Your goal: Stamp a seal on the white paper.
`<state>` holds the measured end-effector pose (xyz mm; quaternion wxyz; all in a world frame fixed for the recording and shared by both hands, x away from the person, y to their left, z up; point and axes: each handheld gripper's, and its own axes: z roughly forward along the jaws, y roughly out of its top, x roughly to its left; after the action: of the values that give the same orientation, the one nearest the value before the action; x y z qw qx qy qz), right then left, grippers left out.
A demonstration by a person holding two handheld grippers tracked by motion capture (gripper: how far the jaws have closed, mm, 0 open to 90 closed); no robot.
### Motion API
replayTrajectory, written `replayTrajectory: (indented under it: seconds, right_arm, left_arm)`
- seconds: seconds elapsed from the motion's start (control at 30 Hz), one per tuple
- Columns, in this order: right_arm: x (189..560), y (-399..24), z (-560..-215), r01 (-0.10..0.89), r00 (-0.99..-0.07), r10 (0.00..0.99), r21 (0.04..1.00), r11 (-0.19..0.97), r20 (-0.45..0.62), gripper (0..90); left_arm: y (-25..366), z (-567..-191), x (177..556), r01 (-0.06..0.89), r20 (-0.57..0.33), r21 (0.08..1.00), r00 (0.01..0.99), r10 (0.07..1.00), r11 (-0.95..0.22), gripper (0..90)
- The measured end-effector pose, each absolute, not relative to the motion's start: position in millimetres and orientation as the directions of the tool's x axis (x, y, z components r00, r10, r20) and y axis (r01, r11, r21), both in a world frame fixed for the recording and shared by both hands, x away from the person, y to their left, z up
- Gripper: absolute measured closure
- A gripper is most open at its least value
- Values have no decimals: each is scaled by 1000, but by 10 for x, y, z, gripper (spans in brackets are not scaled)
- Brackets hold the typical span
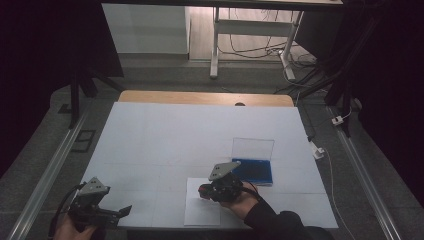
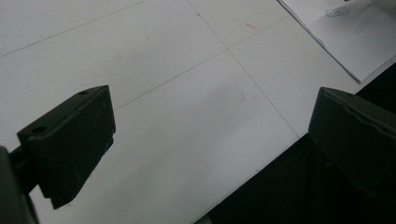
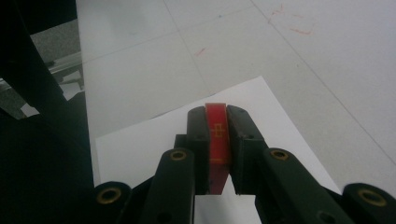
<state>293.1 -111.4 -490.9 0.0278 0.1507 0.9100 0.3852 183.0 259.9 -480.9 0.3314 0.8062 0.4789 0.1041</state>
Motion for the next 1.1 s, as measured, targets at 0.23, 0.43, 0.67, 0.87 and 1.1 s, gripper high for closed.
replayTrajectory:
  seconds: [0.23, 0.43, 0.67, 0.87, 1.1]
  right_arm:
    - [2940, -1147, -4865, 256, -951, 300, 719, 647, 69, 804]
    - [2964, -1200, -4817, 254, -950, 305, 731, 634, 65, 805]
    - [2994, -1265, -4766, 253, -945, 322, 740, 623, 52, 804]
    - [3017, -1317, -4736, 253, -941, 335, 745, 617, 42, 804]
    - [3061, -1410, -4694, 265, -931, 364, 748, 609, 33, 804]
  left_arm:
    - [2598, -4809, 1829, 703, -148, 634, 520, 841, -323, 12]
    - [2597, -4808, 1828, 702, -148, 635, 520, 841, -323, 12]
    - [2596, -4808, 1827, 702, -148, 635, 521, 841, -323, 11]
    - [2595, -4808, 1826, 702, -147, 635, 521, 841, -323, 11]
    - [2596, -4807, 1825, 701, -147, 635, 520, 841, -323, 12]
